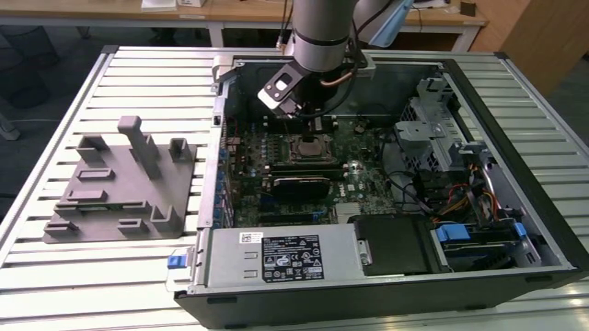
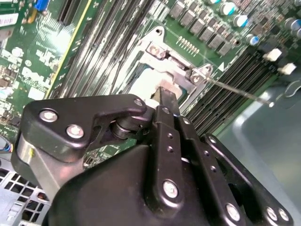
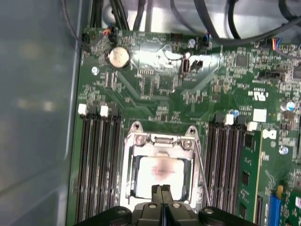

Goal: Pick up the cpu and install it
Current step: 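Close the cpu cover, then install the first cpu locking lever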

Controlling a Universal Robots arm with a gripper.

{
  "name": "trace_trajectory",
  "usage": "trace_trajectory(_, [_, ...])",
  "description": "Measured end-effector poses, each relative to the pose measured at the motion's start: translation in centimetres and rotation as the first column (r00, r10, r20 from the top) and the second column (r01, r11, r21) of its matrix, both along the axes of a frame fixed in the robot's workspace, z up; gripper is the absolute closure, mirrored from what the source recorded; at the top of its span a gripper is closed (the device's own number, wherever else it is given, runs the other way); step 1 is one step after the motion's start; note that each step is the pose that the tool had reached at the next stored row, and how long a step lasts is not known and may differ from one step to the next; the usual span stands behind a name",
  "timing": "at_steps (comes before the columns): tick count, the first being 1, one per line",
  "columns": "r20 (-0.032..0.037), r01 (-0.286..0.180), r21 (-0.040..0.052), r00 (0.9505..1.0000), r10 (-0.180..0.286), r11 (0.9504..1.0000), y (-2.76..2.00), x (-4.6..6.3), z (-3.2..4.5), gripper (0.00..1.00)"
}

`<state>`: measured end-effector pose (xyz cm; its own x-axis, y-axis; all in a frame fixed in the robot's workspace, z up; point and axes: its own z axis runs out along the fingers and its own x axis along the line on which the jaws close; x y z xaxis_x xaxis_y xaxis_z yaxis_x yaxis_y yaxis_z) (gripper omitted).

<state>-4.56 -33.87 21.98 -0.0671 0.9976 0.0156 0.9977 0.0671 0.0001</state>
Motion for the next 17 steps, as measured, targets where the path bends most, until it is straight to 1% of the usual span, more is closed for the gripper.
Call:
trace_trajectory(12, [-0.0001, 0.000, 0.0001, 1.0000, 0.000, 1.0000, 0.00, 0.86, -0.01, 0.89])
trace_trajectory(17, [-0.0001, 0.000, 0.0000, 1.0000, 0.000, 1.0000, 0.00, 0.99, 0.00, 0.89])
